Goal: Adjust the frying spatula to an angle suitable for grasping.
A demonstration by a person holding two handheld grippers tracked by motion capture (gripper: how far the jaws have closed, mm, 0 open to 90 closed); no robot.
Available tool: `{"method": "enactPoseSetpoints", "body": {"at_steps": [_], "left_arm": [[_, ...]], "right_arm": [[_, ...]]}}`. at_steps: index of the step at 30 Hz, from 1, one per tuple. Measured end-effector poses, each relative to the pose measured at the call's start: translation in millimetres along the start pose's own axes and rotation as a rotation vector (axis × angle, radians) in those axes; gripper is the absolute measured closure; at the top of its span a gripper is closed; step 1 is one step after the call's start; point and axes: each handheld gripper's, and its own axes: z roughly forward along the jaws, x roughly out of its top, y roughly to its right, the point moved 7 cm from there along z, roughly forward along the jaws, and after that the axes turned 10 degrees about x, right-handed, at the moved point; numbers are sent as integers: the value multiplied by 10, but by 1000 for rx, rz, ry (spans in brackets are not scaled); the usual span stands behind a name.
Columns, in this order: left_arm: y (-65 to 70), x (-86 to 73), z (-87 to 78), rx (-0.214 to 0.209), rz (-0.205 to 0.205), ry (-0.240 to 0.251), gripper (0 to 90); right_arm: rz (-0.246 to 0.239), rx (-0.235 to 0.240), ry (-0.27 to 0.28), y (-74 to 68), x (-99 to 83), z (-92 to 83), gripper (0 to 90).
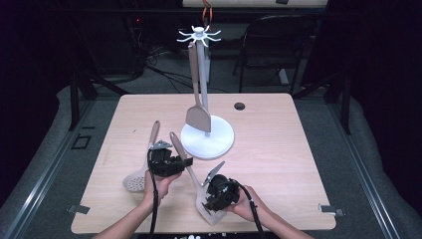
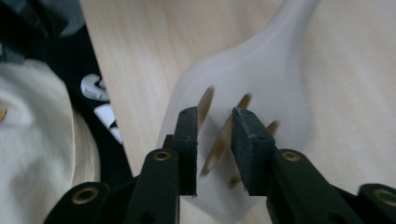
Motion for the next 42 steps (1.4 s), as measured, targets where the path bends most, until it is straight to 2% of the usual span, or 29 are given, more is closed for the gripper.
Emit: {"method": "enactPoseSetpoints", "body": {"at_steps": [3, 4, 5, 6, 10, 15, 17, 20, 22, 23, 26, 28, 32, 37, 42], "left_arm": [[42, 19, -36, -13, 2, 18, 640], [52, 23, -45, -15, 2, 20, 644], [70, 29, -61, -22, 4, 24, 647], [83, 35, -70, -26, 7, 30, 652], [142, 55, -109, -39, 15, 49, 664], [225, 86, -162, -53, 31, 70, 677], [259, 95, -183, -58, 39, 79, 682], [302, 106, -209, -72, 45, 90, 688], [324, 110, -219, -92, 49, 108, 693], [329, 109, -224, -103, 55, 116, 695], [340, 106, -238, -123, 55, 130, 697], [349, 106, -247, -127, 57, 139, 695], [374, 92, -248, -147, 57, 134, 680], [402, 73, -241, -151, 59, 134, 698], [449, 86, -255, -167, 56, 164, 730]], "right_arm": [[23, -35, 88, 36, 79, -75, 662], [22, -61, 113, 61, 113, -110, 652], [29, -63, 142, 65, 140, -118, 643], [26, -90, 170, 92, 186, -146, 627], [36, -131, 237, 109, 319, -171, 620], [35, -177, 261, 133, 395, -167, 627], [36, -177, 265, 152, 395, -160, 629], [46, -154, 281, 177, 385, -163, 689], [50, -134, 296, 167, 385, -172, 724], [49, -139, 293, 163, 384, -183, 730], [84, -119, 324, 167, 378, -205, 754], [98, -107, 336, 168, 373, -221, 762], [106, -116, 354, 161, 379, -247, 770], [121, -102, 368, 166, 378, -260, 771], [121, -89, 385, 158, 379, -281, 769]]}}
